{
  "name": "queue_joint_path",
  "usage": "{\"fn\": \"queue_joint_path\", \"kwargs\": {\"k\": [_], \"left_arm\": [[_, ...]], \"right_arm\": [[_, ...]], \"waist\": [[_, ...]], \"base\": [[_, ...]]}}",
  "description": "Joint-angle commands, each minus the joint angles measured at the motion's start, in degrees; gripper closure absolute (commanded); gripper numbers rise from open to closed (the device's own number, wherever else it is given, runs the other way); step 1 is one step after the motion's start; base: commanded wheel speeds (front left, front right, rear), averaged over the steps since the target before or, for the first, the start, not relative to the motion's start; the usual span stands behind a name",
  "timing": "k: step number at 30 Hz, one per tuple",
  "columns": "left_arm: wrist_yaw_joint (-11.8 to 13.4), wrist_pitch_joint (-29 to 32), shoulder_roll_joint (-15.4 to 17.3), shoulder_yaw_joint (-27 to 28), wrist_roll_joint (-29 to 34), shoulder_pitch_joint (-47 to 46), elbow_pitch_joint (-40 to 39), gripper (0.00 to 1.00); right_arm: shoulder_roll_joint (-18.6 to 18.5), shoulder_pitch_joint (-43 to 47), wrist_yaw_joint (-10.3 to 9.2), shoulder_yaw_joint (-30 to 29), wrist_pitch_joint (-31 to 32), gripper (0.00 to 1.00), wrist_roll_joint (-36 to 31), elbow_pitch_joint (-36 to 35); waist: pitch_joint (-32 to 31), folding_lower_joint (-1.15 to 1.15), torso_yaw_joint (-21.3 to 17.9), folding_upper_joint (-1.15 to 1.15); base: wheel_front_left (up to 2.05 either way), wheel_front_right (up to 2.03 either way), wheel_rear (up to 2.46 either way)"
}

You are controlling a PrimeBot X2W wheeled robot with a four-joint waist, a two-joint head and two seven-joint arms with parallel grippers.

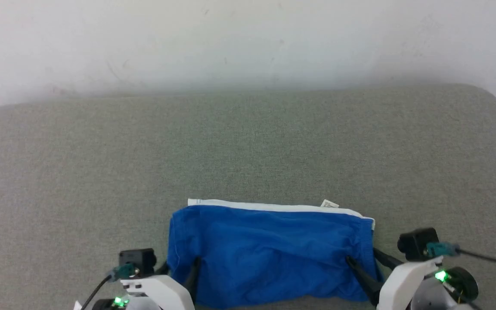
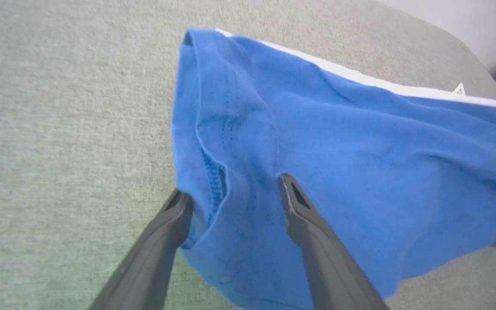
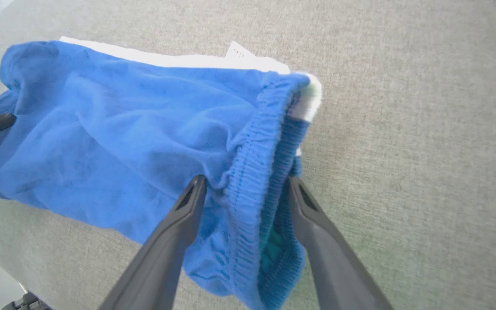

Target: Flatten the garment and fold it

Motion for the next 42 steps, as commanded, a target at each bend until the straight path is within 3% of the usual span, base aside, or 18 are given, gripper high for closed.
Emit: {"fn": "queue_joint_path", "kwargs": {"k": [1,7,12,16,23,32,34,35,42], "left_arm": [[0.9,-1.78,0.07,0.64,0.86,0.63,-0.09,0.0],[2.96,-11.66,1.11,3.25,4.59,0.93,-4.25,0.0],[3.18,-19.67,2.27,5.4,7.8,0.77,-6.06,0.0],[3.42,-21.76,2.34,7.82,11.09,0.8,-6.87,0.0],[-0.31,-21.96,-0.72,13.43,18.12,1.8,-12.4,0.0],[-5.56,-21.97,-5.32,16.67,21.98,3.74,-13.24,0.0],[-6.38,-21.97,-5.94,17.03,22.68,3.65,-13.02,0.0],[-6.65,-21.97,-6.23,17.18,23.07,3.58,-12.96,0.0],[-7.67,-21.98,-6.57,18.62,25.11,3.52,-11.37,0.0]], "right_arm": [[1.22,1.83,-0.04,-0.59,-2.31,0.0,-0.93,-0.53],[4.56,5.49,-0.04,-5.32,-5.82,0.0,-3.98,-3.95],[5.22,5.6,-0.04,-9.4,-1.69,0.0,-4.2,-6.55],[4.81,4.7,-0.04,-11.87,4.31,0.0,-3.99,-6.96],[3.93,1.49,-0.04,-12.3,14.29,0.0,-2.04,-1.97],[4.32,-4.01,-0.04,-10.61,18.79,0.01,2.09,11.07],[4.21,-4.41,-0.04,-8.94,20.52,0.85,3.6,12.91],[4.16,-4.54,-0.04,-8.15,21.1,1.0,4.43,13.32],[2.32,-4.85,-0.04,-5.26,19.13,1.0,7.34,9.72]], "waist": [[-0.99,0.0,-0.28,0.0],[-2.46,0.0,-0.01,0.0],[-2.42,0.0,1.31,0.0],[-1.89,0.0,3.09,0.0],[-0.43,0.0,5.88,0.0],[1.56,0.0,7.35,0.0],[1.81,0.0,7.52,0.0],[1.9,0.0,7.52,0.0],[1.29,0.0,6.51,0.0]], "base": [[0.0,0.0,0.0],[0.0,0.0,0.0],[0.0,0.0,0.0],[0.0,0.0,0.0],[0.0,0.0,0.0],[0.0,0.0,0.0],[0.0,0.0,0.0],[0.0,0.0,0.0],[0.0,0.0,0.0]]}}
